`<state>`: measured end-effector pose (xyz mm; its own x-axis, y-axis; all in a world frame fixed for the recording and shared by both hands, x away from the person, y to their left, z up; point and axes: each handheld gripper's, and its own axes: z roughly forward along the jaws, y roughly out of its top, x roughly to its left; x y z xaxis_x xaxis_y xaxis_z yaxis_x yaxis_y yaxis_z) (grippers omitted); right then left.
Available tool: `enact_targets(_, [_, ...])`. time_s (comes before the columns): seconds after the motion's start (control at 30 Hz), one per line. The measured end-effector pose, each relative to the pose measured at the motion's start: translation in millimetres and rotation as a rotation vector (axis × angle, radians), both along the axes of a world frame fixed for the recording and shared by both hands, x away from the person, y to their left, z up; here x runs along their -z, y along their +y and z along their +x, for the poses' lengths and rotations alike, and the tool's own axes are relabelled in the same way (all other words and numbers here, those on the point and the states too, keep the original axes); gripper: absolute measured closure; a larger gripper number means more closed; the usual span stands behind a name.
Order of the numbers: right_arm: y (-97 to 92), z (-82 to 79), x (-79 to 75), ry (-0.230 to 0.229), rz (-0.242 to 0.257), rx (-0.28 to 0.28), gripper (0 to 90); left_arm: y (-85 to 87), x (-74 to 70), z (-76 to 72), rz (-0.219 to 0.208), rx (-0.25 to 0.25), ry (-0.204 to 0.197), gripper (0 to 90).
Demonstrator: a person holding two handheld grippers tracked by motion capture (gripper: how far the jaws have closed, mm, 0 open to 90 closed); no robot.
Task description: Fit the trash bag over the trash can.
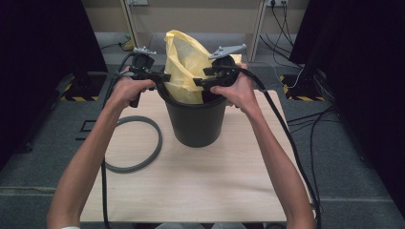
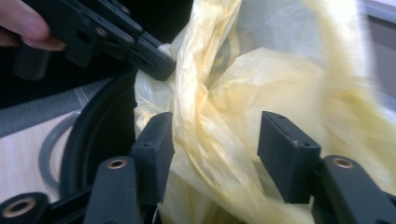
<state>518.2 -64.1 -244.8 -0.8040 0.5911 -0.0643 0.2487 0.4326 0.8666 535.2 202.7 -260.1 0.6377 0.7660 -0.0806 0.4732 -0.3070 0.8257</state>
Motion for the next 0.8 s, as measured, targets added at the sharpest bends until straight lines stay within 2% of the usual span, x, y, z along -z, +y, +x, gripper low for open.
enact_targets(0.07, [8.5, 2.6, 2.6, -0.001, -0.019, 0.002, 45.2, -0.6, 0.9, -1.3, 0.011, 0.008, 0.001, 82.9])
enact_targets(0.17, [19.4, 5.1, 5.1, -0.007, -0.05, -0.027, 70.6, 0.3, -0.2, -2.4, 0.005, 0.02, 0.004, 79.9])
enact_targets(0.2, [21.9, 4.7, 5.2, -0.009, -0.058, -0.038, 76.4, 2.0, -1.6, -2.8, -0.005, 0.019, 0.008, 76.1])
enact_targets(0.23, [23.9, 4.0, 4.8, -0.014, -0.066, -0.051, 81.5, 3.0, -3.0, -3.5, -0.013, 0.01, 0.004, 66.4])
enact_targets(0.37, [29.9, 0.8, 4.2, -0.006, -0.056, -0.094, 86.8, 7.1, -16.1, -9.5, -0.11, -0.019, -0.005, 47.0])
enact_targets(0.47, [37.3, -3.1, 5.2, -0.008, -0.062, -0.114, 87.0, 3.6, -27.4, -13.2, -0.186, -0.005, 0.007, 41.6])
enact_targets(0.53, [42.8, -5.6, 6.2, -0.005, -0.061, -0.128, 87.0, -2.3, -32.7, -14.6, -0.2, -0.007, 0.001, 39.7])
enact_targets(0.6, [50.7, -8.5, 6.9, -0.006, -0.069, -0.149, 87.0, -8.3, -35.3, -14.2, -0.189, -0.017, -0.001, 37.8])
enact_targets(0.63, [54.0, -9.7, 6.9, -0.007, -0.071, -0.157, 87.0, -11.8, -34.9, -11.5, -0.154, -0.039, 0.002, 39.1])
enact_targets(0.67, [57.2, -11.3, 6.5, -0.001, -0.067, -0.169, 87.0, -13.1, -33.6, -9.0, -0.128, -0.047, -0.002, 44.4])
enact_targets(0.73, [59.2, -12.7, 5.2, -0.005, -0.062, -0.176, 85.9, -13.9, -28.0, -2.8, -0.071, -0.069, -0.01, 64.3])
enact_targets(0.77, [58.5, -13.5, 4.0, 0.0, -0.055, -0.173, 82.8, -12.9, -24.6, -0.4, -0.047, -0.069, -0.014, 71.8])
enact_targets(0.8, [56.0, -13.3, 2.3, -0.002, -0.048, -0.165, 75.9, -11.7, -22.4, 0.1, -0.04, -0.07, -0.018, 82.4])
